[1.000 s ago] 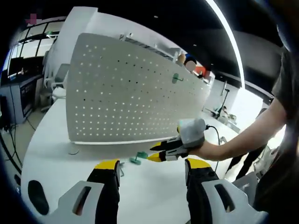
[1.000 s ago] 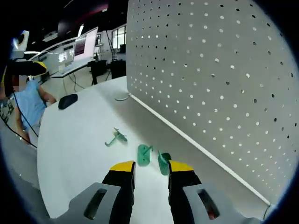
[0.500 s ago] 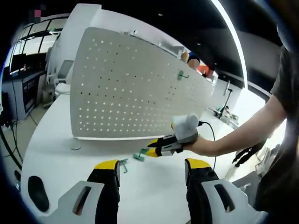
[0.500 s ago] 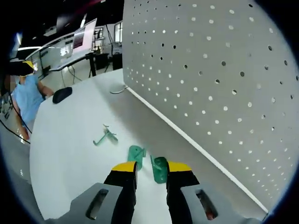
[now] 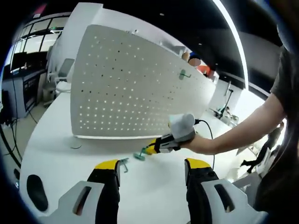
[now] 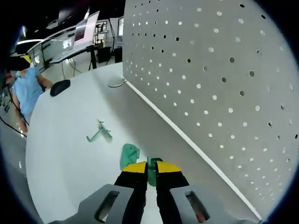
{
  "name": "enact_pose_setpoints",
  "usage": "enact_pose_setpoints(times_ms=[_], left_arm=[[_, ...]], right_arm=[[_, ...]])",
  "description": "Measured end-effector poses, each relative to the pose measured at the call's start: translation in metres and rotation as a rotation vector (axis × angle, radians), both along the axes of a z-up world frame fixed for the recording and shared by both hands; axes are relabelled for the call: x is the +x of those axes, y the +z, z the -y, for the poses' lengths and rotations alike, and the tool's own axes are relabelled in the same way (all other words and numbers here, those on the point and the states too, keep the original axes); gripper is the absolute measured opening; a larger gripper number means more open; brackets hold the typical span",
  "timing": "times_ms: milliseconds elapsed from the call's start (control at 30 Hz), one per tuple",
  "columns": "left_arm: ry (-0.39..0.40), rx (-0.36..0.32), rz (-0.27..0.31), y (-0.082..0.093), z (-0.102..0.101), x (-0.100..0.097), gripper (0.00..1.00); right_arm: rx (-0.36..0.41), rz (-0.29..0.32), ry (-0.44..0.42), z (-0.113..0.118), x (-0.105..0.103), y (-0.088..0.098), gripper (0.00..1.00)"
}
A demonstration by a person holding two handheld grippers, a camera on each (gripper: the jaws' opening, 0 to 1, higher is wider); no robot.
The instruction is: Insert the hook assembly into the mounting plate slot until the hook locks in place.
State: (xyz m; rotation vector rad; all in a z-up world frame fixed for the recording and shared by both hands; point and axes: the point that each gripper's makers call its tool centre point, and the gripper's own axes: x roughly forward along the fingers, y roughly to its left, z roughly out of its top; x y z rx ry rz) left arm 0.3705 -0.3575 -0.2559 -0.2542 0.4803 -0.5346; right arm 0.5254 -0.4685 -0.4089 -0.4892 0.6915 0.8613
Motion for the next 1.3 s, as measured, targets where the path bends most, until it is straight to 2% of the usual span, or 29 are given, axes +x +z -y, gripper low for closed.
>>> enact_pose_setpoints(times_ms=[200,433,500,1000,1300], left_arm=[[0.001,-0.002,0.002,0.001,0.000,0.001,0.57],[-0.003,0.000,-0.005,-0.001,0.003,0.001,0.54],[-0.007,-0.003,-0.001,0.000,0.004,0.002,0.52],[-0.009,-0.009,0.000,0.007,0.009,0.005,0.54],[-0.008,-0.004,0.029,0.019,0.011,0.005,0.54]], right_arm=[[-0.009,0.002,-0.003,0.003,0.002,0.001,0.01],[0.027,-0.035,-0.053,0.009,-0.002,0.005,0.00],[0.035,-0.029,-0.059,0.011,-0.004,0.010,0.00],[0.072,0.034,-0.053,0.008,-0.005,0.045,0.00],[0.112,0.090,-0.039,0.001,-0.010,0.076,0.00]])
